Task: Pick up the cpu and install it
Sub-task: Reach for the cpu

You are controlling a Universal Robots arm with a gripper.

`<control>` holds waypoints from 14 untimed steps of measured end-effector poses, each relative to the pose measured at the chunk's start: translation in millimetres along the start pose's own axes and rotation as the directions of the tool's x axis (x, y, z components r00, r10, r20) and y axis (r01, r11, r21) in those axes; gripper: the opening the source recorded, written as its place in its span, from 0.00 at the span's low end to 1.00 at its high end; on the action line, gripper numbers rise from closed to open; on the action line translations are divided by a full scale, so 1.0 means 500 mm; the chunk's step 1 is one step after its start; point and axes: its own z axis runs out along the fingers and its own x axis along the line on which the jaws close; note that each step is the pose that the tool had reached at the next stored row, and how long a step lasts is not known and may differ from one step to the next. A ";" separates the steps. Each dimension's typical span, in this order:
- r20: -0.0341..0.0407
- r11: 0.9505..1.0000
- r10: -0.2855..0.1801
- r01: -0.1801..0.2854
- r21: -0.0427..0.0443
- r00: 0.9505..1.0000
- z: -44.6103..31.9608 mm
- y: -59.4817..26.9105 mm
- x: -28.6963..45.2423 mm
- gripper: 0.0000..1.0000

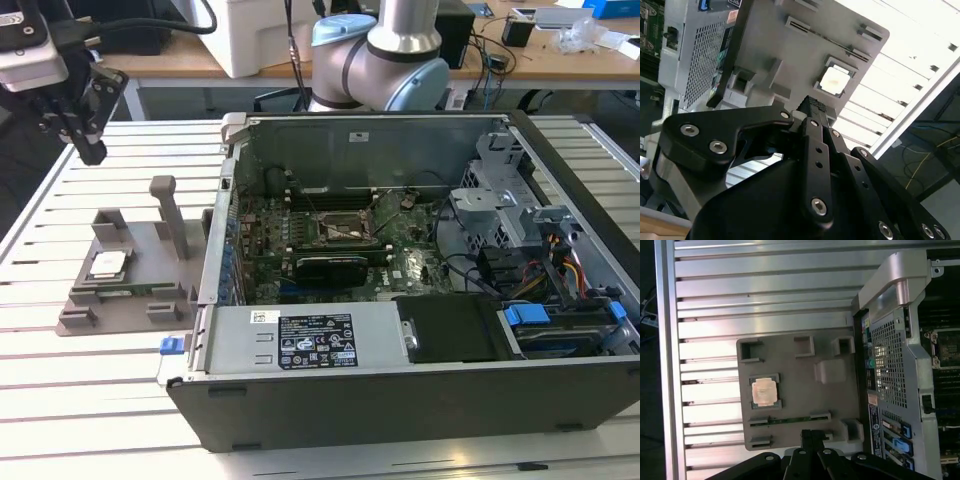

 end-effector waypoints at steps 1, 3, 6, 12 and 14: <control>0.000 1.000 0.000 0.000 0.000 1.000 0.000 0.000 0.006 0.11; 0.000 1.000 0.000 0.000 0.001 1.000 0.000 0.001 0.030 0.11; 0.000 1.000 0.000 0.000 0.002 1.000 0.001 0.006 0.079 0.11; 0.000 1.000 0.000 0.000 0.002 1.000 0.004 0.004 0.127 0.11; 0.000 1.000 0.000 0.000 0.002 1.000 0.004 0.003 0.138 0.11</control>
